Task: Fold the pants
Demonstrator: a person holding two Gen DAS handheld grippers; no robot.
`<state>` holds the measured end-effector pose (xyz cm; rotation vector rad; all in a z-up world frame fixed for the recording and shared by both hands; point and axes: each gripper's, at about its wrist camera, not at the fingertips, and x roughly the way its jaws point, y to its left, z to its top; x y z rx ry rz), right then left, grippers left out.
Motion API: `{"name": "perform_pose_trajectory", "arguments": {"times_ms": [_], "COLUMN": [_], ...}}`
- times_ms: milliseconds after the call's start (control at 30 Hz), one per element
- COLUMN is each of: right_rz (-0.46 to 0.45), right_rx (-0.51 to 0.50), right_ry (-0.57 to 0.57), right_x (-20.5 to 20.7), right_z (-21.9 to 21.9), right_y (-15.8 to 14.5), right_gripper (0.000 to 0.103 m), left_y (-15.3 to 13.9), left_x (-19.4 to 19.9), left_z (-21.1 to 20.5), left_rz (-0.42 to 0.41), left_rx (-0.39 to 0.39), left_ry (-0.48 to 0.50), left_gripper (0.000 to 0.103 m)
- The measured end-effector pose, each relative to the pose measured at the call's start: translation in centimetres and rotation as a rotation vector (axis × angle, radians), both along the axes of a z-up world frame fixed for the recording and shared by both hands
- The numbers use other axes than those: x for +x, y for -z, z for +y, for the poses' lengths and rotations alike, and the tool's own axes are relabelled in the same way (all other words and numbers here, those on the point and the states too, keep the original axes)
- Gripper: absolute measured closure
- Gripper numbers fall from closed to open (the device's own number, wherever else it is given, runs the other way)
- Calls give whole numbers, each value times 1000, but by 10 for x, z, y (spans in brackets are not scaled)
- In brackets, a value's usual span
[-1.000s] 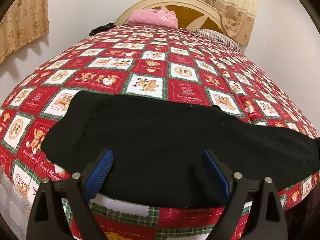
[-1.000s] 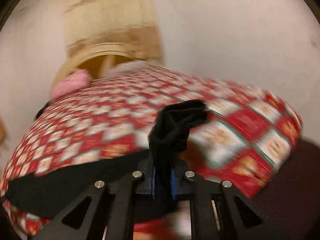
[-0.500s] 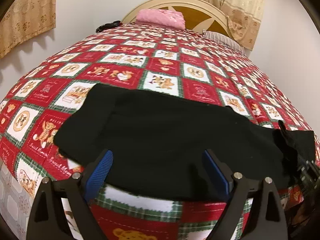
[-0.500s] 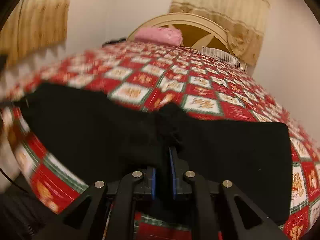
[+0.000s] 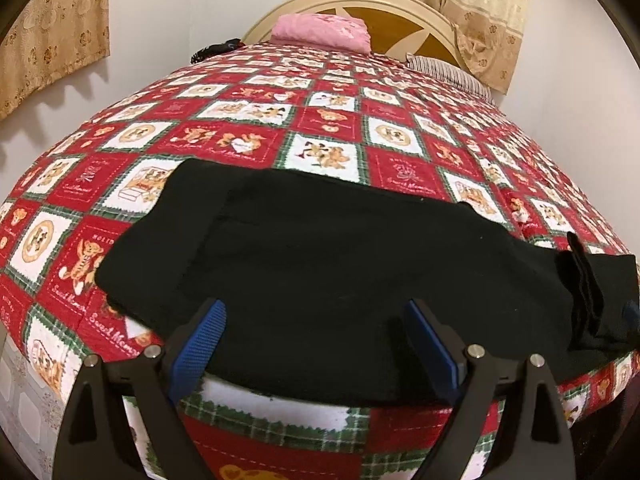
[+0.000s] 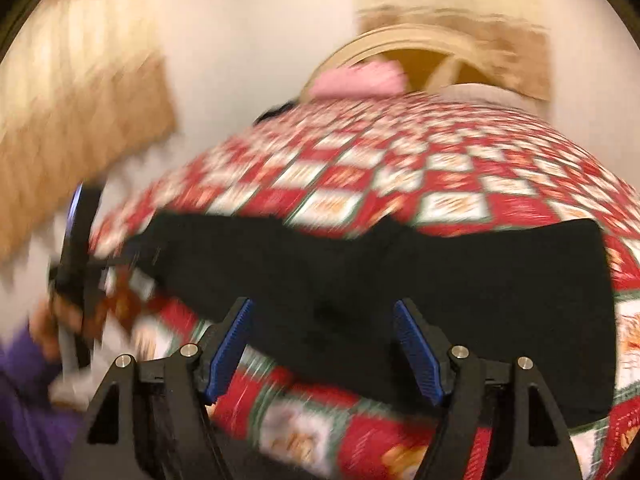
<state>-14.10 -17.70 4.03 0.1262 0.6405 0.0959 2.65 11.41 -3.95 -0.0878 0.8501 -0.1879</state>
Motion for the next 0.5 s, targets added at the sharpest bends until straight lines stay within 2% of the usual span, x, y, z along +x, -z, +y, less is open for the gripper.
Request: {"name": "perform_pose_trajectory", "arguments": {"times_ms": [133,233,300,333,367,400,467,500], "right_rz": [6,10,28,39,63,76,69,62], "right_rx": [-95,-271,-404,-463,-523,-542,-468,-454], "right_ry": [-56,-136,-122,-120,-113,-101,-93,-86], "right_x": [12,14,19,23,30,34,35,32], "right_z": [21,53,63,67,68,66,56,55], "right_y": [8,21,30,37,46,50,44,39], "right_gripper": [30,30,30,39,64,75,87,88], "left_y": [-1,0,0,0,-1,-1,-1,-1], "left_x": [-2,-1,-1,-1,-1,-2,-2,-2], "left_z": [-3,0,0,0,0,-1,-1,0], "left_rz": [-3,3,4,3,1,0,0,0], "left_rx": [21,14,14,17,19,21,21,21], "left_ry": [11,0,-2,-3,-3,-3,-3,-3], "left_gripper": [10,10,10,10,10,10,10,10]}}
